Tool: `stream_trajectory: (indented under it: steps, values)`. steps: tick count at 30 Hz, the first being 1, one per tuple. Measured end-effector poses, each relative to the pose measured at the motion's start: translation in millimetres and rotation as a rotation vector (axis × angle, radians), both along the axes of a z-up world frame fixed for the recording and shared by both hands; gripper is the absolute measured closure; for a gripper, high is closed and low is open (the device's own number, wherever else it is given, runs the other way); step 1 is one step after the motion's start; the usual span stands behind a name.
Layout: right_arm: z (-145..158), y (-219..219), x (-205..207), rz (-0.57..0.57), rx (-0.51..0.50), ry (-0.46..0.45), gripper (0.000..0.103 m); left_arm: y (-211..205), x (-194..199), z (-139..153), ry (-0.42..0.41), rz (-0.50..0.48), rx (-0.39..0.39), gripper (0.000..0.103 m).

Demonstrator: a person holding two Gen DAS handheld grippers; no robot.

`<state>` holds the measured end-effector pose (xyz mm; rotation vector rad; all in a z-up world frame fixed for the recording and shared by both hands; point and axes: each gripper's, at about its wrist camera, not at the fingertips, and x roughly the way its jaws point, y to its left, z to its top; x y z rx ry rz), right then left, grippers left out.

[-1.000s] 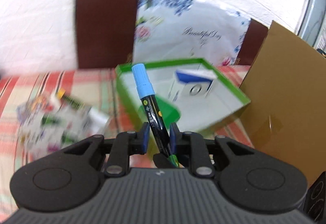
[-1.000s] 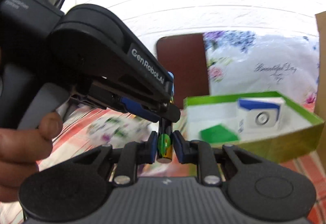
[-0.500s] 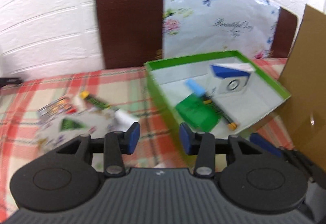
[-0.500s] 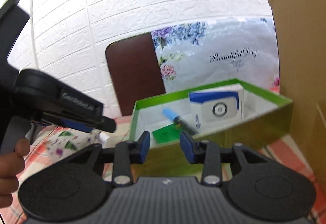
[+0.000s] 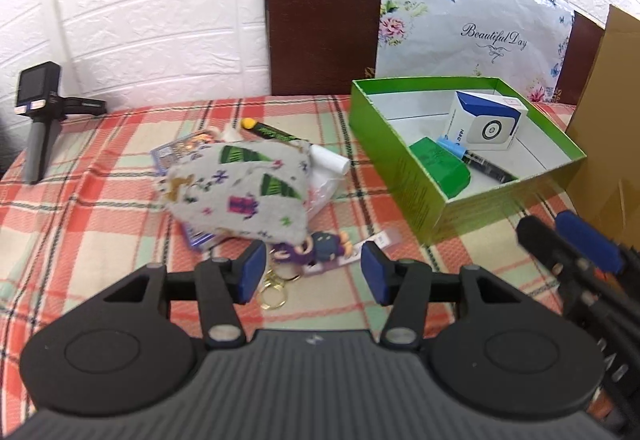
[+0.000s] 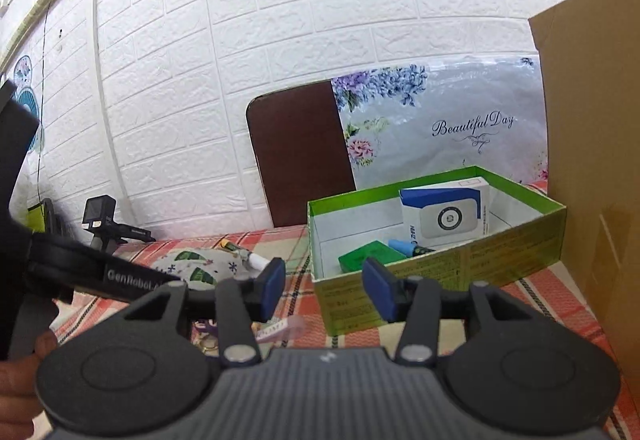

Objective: Organize objects
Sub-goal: 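Lower the marker into the green box and open the left gripper, then move the left gripper to the floral cloth pouch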

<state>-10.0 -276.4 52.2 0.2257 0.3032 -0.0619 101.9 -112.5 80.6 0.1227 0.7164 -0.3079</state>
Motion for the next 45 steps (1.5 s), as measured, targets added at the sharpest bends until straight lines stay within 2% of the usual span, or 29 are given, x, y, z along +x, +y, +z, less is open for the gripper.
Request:
stream_trajectory:
  steps: [11, 23, 33, 38, 39, 43, 45]
  values:
    - [11.6, 24.6, -19.2, 0.007, -0.035, -0.010, 0.055, 31.6, -23.1, 0.9, -0.052, 0.034, -0.001, 0.044]
    - [11.1, 46.9, -12.5, 0.058, -0.090, 0.016, 0.055, 57.4, -19.5, -4.3, -0.077, 0.098, 0.001, 0.043]
    - [-7.2, 67.1, 7.3, 0.122, -0.122, 0.085, 0.055, 107.6, 11.9, -17.1, -0.019, 0.205, -0.062, 0.043]
    - [-16.4, 80.2, 27.9, 0.179, -0.124, 0.126, 0.055, 124.5, 33.5, -18.0, -0.001, 0.215, -0.102, 0.042]
    - [-17.4, 81.5, 33.9, 0.192, -0.117, 0.132, 0.055, 126.4, 38.4, -17.5, 0.001, 0.215, -0.111, 0.040]
    - [-22.7, 81.6, 63.5, 0.222, -0.084, 0.172, 0.054, 127.1, 59.4, -15.2, 0.001, 0.185, -0.151, 0.016]
    - [-25.5, 79.6, 79.9, 0.234, -0.064, 0.193, 0.052, 122.7, 70.8, -15.6, 0.007, 0.153, -0.171, 0.012]
